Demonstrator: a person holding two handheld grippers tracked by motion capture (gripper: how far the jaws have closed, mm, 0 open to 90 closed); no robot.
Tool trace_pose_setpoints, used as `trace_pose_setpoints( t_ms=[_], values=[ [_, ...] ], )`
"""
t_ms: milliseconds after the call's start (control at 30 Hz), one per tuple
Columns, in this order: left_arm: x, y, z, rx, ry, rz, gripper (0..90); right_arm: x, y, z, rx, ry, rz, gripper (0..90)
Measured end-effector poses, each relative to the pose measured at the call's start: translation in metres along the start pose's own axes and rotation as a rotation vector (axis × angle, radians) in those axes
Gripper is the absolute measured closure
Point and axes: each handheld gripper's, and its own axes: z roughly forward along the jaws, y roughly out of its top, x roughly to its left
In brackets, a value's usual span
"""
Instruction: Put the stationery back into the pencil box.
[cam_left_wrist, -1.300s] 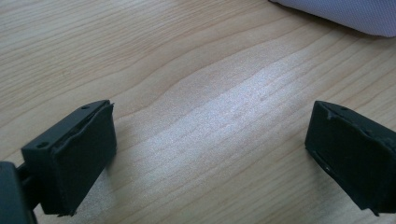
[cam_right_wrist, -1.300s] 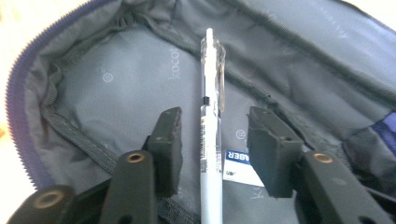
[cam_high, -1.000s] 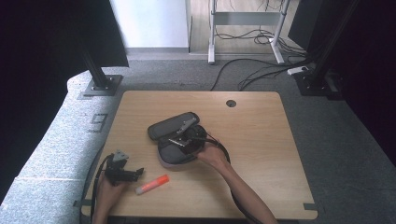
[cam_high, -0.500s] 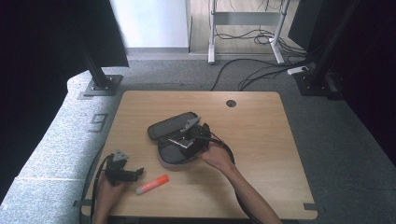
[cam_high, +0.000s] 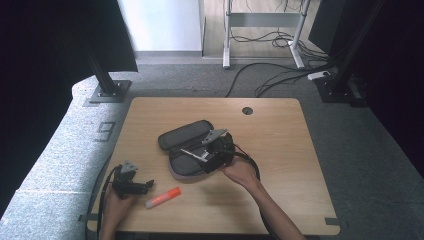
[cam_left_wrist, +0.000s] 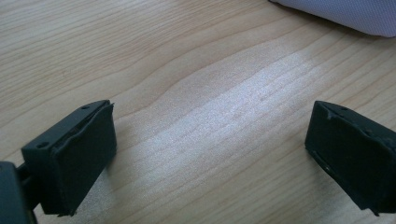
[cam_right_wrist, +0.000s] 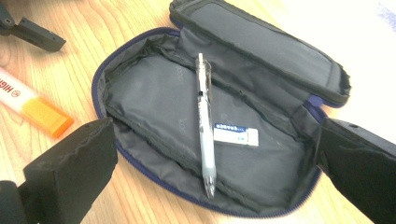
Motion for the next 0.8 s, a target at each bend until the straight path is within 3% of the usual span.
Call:
trace_pose_setpoints(
  t_ms=[333,800],
  values=[
    [0.0,0.0,0.0,0.0,0.0,0.0,1.8,-0.007,-0.022,-0.025,-0.01,-0.041,0.004,0.0],
    [0.0,0.0,0.0,-0.001,0.0,0.0,1.8,-0.017,-0.076,-0.047,-0.04,-0.099,0.113,0.0]
  ],
)
